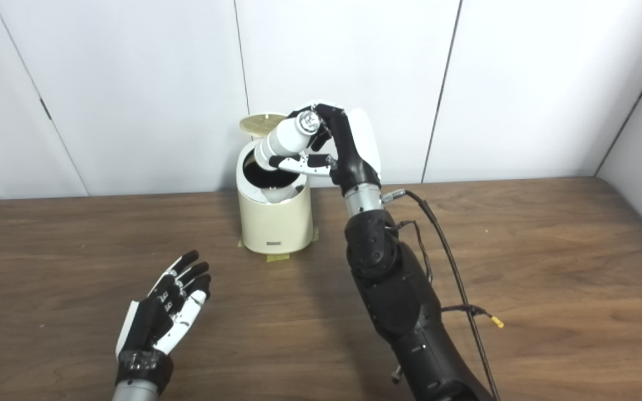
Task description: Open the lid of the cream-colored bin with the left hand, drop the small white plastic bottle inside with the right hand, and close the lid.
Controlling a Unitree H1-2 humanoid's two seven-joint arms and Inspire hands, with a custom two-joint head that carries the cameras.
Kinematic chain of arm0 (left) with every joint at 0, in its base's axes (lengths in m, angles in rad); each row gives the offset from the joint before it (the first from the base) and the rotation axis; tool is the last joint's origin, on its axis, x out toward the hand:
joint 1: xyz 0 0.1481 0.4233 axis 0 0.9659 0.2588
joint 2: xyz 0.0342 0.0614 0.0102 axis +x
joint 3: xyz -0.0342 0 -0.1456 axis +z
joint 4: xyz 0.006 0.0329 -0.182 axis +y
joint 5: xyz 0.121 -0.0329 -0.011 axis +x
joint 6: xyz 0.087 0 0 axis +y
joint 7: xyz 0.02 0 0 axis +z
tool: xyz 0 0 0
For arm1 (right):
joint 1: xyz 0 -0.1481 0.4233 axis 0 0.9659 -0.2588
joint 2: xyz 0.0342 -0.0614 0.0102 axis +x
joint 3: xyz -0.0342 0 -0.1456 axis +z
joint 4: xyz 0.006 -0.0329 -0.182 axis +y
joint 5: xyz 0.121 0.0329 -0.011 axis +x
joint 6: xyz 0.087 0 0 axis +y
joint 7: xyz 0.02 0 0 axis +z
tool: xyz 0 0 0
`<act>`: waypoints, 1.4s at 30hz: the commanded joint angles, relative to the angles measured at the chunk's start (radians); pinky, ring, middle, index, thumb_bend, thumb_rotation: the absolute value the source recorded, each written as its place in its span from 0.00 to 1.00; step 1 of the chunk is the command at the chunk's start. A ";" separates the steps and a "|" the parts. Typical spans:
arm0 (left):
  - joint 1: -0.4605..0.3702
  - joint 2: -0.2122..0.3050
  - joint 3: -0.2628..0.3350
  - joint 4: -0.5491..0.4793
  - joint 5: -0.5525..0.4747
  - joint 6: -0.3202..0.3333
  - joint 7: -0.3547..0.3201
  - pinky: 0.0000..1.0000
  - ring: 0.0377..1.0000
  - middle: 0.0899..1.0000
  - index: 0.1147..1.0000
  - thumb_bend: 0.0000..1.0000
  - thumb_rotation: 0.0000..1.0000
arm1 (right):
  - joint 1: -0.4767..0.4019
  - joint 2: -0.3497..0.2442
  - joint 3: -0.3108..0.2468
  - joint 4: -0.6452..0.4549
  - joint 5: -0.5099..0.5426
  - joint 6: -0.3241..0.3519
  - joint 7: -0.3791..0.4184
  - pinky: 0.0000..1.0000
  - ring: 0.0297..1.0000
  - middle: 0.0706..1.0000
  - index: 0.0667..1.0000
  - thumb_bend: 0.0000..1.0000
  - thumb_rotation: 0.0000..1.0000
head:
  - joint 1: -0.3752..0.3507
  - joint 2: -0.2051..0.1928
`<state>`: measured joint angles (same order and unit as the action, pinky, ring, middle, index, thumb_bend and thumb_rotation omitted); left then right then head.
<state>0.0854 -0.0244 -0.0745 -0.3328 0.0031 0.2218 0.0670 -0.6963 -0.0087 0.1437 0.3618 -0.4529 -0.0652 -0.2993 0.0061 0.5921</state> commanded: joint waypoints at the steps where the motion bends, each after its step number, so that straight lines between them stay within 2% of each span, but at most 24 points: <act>1: 0.023 -0.026 -0.003 -0.035 0.004 -0.035 0.002 0.81 0.83 0.83 0.89 0.43 0.35 | -0.061 0.008 0.001 -0.008 -0.014 -0.052 -0.035 0.36 0.39 0.47 0.46 0.52 0.00 | 0.001 0.001; 15: 0.025 -0.030 -0.005 -0.053 0.009 -0.017 0.006 0.81 0.83 0.83 0.89 0.43 0.35 | -0.065 0.028 0.014 0.029 -0.045 -0.047 -0.055 0.38 0.40 0.46 0.46 0.52 0.00 | -0.001 0.013; 24: 0.027 -0.028 -0.006 -0.056 0.010 -0.022 0.004 0.81 0.83 0.82 0.89 0.43 0.36 | -0.071 0.012 0.031 0.044 -0.091 -0.041 -0.076 0.38 0.41 0.46 0.46 0.52 0.00 | -0.004 0.019; 35: 0.027 -0.029 -0.008 -0.067 0.009 -0.011 0.003 0.81 0.83 0.82 0.89 0.43 0.36 | -0.071 -0.022 0.076 0.075 -0.169 -0.077 -0.133 0.38 0.39 0.47 0.47 0.52 0.00 | -0.009 0.023; 42: 0.027 -0.027 -0.008 -0.066 0.009 -0.015 0.002 0.81 0.82 0.82 0.88 0.44 0.36 | -0.072 -0.036 0.101 0.069 -0.217 -0.048 -0.133 0.37 0.39 0.46 0.50 0.52 0.00 | -0.012 0.026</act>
<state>0.0874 -0.0314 -0.0788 -0.3662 0.0044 0.2230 0.0689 -0.7048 -0.0396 0.2450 0.4590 -0.6572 -0.0979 -0.4155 -0.0046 0.6167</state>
